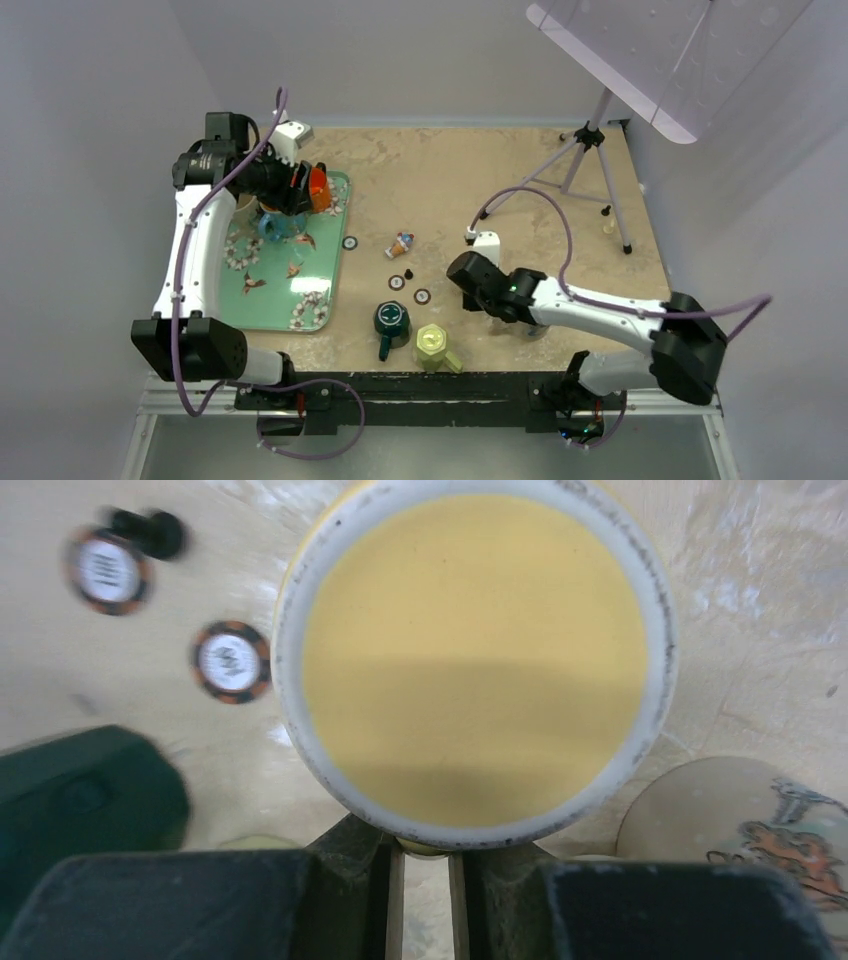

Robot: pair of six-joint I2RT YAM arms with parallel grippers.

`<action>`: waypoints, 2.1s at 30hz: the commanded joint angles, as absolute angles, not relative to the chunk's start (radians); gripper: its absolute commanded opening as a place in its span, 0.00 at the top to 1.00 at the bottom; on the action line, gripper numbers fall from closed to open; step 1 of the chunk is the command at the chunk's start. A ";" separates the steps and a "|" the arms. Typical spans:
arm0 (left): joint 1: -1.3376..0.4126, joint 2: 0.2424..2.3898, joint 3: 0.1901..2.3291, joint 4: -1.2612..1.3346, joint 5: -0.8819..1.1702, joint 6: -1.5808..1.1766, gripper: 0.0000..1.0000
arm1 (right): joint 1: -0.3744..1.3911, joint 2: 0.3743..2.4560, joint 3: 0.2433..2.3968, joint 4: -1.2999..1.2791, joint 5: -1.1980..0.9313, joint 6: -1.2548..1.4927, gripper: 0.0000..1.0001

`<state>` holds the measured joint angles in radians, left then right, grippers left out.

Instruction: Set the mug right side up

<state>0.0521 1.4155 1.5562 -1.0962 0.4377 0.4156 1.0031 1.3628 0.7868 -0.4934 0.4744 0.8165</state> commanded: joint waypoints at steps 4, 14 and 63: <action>0.056 1.342 1.678 -1.123 0.918 0.133 0.34 | 1.005 0.987 0.960 -0.210 0.441 0.667 1.00; 0.013 1.250 1.634 -0.414 1.287 -0.743 0.23 | 1.005 1.063 1.233 0.098 0.207 0.596 1.00; 0.364 1.360 1.179 -0.981 0.070 0.639 1.00 | 0.896 1.314 1.235 -0.287 0.172 0.604 0.02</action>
